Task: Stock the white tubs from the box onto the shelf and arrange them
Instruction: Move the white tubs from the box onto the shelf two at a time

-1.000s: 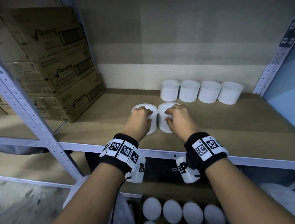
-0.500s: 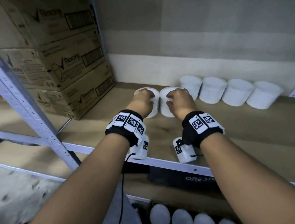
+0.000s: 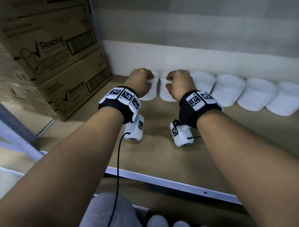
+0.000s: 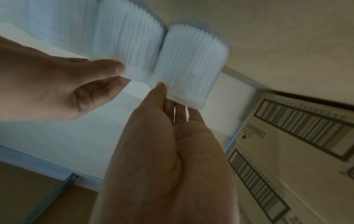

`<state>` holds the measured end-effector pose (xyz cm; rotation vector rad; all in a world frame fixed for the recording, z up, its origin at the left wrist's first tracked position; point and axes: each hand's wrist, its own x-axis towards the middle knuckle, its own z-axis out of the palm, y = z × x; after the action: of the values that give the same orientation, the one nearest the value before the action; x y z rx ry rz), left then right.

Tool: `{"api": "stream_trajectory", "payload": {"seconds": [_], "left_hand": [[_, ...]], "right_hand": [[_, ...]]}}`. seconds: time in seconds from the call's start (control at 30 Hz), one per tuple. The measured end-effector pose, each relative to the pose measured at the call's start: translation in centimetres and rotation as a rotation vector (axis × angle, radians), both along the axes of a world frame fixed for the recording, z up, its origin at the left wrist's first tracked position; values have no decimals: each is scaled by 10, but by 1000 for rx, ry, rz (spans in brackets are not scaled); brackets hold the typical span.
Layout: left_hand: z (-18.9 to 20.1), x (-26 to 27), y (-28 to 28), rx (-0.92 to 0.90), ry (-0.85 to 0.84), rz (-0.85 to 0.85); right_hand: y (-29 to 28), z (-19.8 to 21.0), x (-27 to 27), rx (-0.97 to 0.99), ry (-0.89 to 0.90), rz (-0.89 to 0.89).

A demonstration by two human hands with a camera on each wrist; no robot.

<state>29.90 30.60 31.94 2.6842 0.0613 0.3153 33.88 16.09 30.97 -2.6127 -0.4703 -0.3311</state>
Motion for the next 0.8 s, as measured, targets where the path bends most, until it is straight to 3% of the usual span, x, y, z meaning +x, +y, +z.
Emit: {"api": "stream_trajectory", "payload": {"seconds": [0.43,0.67,0.8], "left_hand": [[-1,25,4,34,-25,-55],[27,-15,10,-52,-172,-32],[34,-60,3,-31,-170,-50]], "right_hand": [[4,8,10,-156,16,-7],[-21,28,-23,-154,57,60],[-44,26,-57,-130,87,60]]}}
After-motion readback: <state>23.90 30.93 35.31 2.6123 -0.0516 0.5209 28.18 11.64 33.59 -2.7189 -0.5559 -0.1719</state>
